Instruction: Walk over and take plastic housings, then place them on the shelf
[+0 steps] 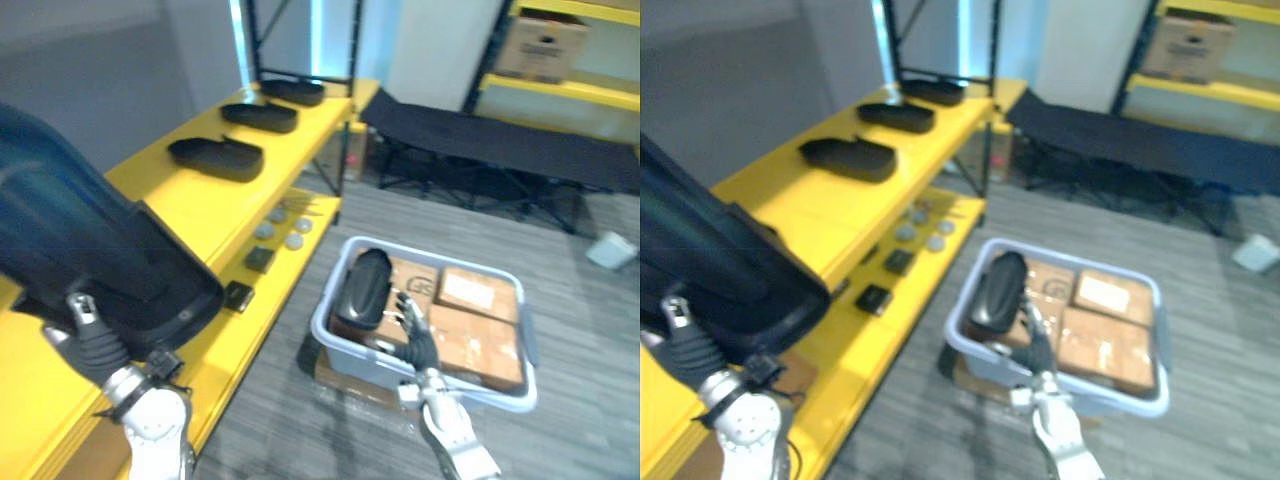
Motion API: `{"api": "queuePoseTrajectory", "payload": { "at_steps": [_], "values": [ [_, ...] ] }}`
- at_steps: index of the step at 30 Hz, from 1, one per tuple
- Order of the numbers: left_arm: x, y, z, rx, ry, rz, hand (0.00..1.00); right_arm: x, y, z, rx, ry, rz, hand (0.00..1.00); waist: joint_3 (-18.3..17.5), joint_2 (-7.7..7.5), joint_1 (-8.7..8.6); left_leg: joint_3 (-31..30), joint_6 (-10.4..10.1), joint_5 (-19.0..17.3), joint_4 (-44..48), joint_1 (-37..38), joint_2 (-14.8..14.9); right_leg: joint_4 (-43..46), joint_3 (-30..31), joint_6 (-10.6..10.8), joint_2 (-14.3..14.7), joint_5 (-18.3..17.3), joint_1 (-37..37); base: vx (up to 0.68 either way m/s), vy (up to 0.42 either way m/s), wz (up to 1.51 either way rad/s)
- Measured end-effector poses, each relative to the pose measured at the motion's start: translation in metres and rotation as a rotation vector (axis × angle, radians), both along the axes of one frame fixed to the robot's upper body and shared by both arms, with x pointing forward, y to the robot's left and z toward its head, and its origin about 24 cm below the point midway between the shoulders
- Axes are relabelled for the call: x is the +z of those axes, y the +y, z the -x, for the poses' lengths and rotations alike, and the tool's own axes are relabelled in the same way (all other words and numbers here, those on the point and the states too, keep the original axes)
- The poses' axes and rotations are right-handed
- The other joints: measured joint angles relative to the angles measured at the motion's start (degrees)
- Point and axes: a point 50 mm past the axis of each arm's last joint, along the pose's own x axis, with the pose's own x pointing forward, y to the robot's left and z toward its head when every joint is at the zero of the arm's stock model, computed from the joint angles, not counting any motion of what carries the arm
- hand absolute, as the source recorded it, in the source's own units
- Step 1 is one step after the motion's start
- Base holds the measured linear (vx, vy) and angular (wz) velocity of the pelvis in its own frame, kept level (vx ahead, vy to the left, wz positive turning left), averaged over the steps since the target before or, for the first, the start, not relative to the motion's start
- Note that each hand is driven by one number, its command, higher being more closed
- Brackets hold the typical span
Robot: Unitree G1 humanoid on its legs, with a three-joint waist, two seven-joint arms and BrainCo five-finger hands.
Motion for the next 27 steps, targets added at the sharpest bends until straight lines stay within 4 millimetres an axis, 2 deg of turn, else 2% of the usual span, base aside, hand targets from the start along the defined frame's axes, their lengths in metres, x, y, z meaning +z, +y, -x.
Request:
{"api": "queuePoseTrajectory", "payload": {
  "at_steps": [3, 5, 6, 7, 8, 9, 10, 13, 15, 17, 19, 20, 21, 23, 27],
  "values": [
    [-0.006, 0.007, 0.018, 0.008, 0.02, 0.042, 1.0, 0.001, -0.001, -0.007, 0.0, 0.005, 0.021, 0.0, -0.13, 0.12, 2.52, -4.75, 0.42, 0.5, 0.57, -1.15, -1.71, 0.05, -5.34, 0.92, -0.75, -0.88, 2.89, 0.05, 0.028, 0.89],
    [-0.012, 0.008, 0.027, -0.033, 0.031, 0.076, 1.0, 0.0, -0.005, -0.01, -0.019, 0.025, 0.032, 0.0, 0.07, 0.0, 3.07, -7.24, 0.76, 1.85, 0.51, -2.07, -3.13, 0.1, -10.89, 1.38, -1.27, -1.64, 5.96, 0.05, 0.027, 1.09],
    [-0.012, 0.008, 0.028, -0.053, 0.03, 0.084, 1.0, -0.001, -0.007, -0.01, -0.03, 0.033, 0.036, 0.0, 0.21, -0.06, 2.98, -6.58, 1.03, 2.31, 0.58, -2.69, -3.54, 0.13, -12.45, 1.68, -1.56, -1.93, 6.93, 0.02, 0.03, 1.33],
    [-0.012, 0.008, 0.027, -0.094, 0.022, 0.086, 1.0, -0.002, -0.013, -0.011, -0.061, 0.048, 0.041, 0.0, 0.61, -0.04, 2.42, -2.22, 3.92, 2.2, 0.71, -3.11, -3.2, 0.38, -15.45, 2.02, -1.94, -2.4, 8.66, -0.02, 0.046, 1.34],
    [-0.008, 0.006, 0.024, -0.149, 0.003, 0.066, 1.0, -0.004, -0.024, -0.01, -0.116, 0.066, 0.049, 0.0, 0.91, 0.1, 2.02, 6.0, 3.82, 2.68, 1.3, -3.25, -0.18, 1.29, -18.12, 2.05, -2.17, -3.12, 10.11, -0.01, 0.077, 1.68],
    [-0.004, 0.002, 0.023, -0.206, -0.022, 0.036, 1.0, -0.003, -0.035, -0.008, -0.16, 0.064, 0.059, 0.0, 1.13, 0.12, 1.11, 10.44, 2.07, 4.44, 1.98, -3.79, 1.35, 2.81, -20.25, 3.53, -2.91, -4.24, 10.98, 0.01, 0.097, 1.31],
    [-0.001, -0.001, 0.022, -0.234, -0.036, 0.024, 1.0, -0.003, -0.04, -0.007, -0.181, 0.063, 0.064, 0.0, 1.28, 0.68, 1.15, 10.01, 1.34, 4.99, 1.86, -3.72, 0.83, 3.54, -20.71, 3.75, -3.45, -4.43, 11.24, 0.01, 0.143, 0.76],
    [0.018, -0.006, 0.022, -0.285, -0.109, -0.048, 1.0, 0.0, -0.043, -0.009, -0.187, 0.034, 0.091, 0.0, 2.65, 0.4, 1.26, 11.66, 2.13, 5.18, 1.01, -3.74, -0.08, 4.52, -18.3, 3.09, -5.24, -4.88, 9.35, -0.03, 0.153, -0.17],
    [0.028, -0.007, 0.018, -0.328, -0.125, -0.108, 1.0, 0.008, -0.041, -0.009, -0.162, -0.011, 0.099, 0.0, 3.94, 0.29, 0.55, 13.13, 2.49, 4.85, 0.92, -3.68, -0.09, 5.31, -16.17, 2.56, -6.03, -5.25, 7.91, -0.04, 0.091, -0.38],
    [0.037, -0.006, 0.01, -0.379, -0.141, -0.159, 1.0, 0.014, -0.044, -0.007, -0.152, -0.06, 0.084, 0.0, 4.69, -0.14, -0.65, 13.02, 2.69, 4.96, 0.81, -3.92, -0.1, 6.83, -14.0, 1.76, -6.23, -6.63, 6.82, -0.01, 0.058, -0.04],
    [0.044, -0.007, -0.003, -0.438, -0.159, -0.206, 1.0, 0.019, -0.051, 0.0, -0.171, -0.099, 0.072, 0.0, 4.78, -0.36, -2.02, 11.27, 2.87, 5.3, 0.7, -4.71, -0.34, 9.23, -8.77, -0.17, -5.69, -9.82, 5.24, -0.01, 0.031, 0.41],
    [0.046, -0.007, -0.012, -0.463, -0.168, -0.223, 1.0, 0.021, -0.056, 0.004, -0.179, -0.123, 0.063, 0.0, 4.85, -0.65, -3.23, 9.55, 2.55, 6.3, 0.16, -4.79, -0.98, 10.36, -5.73, -1.68, -5.54, -11.32, 5.09, 0.02, 0.01, 0.8],
    [0.047, -0.007, -0.021, -0.486, -0.171, -0.224, 1.0, 0.023, -0.06, 0.008, -0.183, -0.146, 0.06, 0.0, 4.76, -1.09, -3.91, 8.24, 2.45, 7.31, -0.97, -4.8, -1.81, 10.87, -3.78, -1.18, -5.62, -12.09, 5.3, 0.02, 0.01, 0.78],
    [0.045, -0.009, -0.026, -0.5, -0.186, -0.187, 1.0, 0.027, -0.061, 0.007, -0.165, -0.173, 0.063, 0.0, 4.9, -0.93, -3.63, 7.01, 2.09, 8.46, -2.33, -4.72, -1.9, 10.95, -3.21, -0.53, -5.2, -11.99, 5.24, 0.03, -0.032, 0.42],
    [0.03, -0.007, -0.015, -0.471, -0.135, -0.119, 1.0, 0.033, -0.055, 0.002, -0.103, -0.215, 0.056, 0.0, 5.54, 0.1, -2.84, 6.71, 1.69, 8.79, -2.54, -4.57, -0.56, 10.61, -2.58, -0.45, -3.7, -11.93, 5.45, 0.01, -0.06, 0.05]
  ]
}}
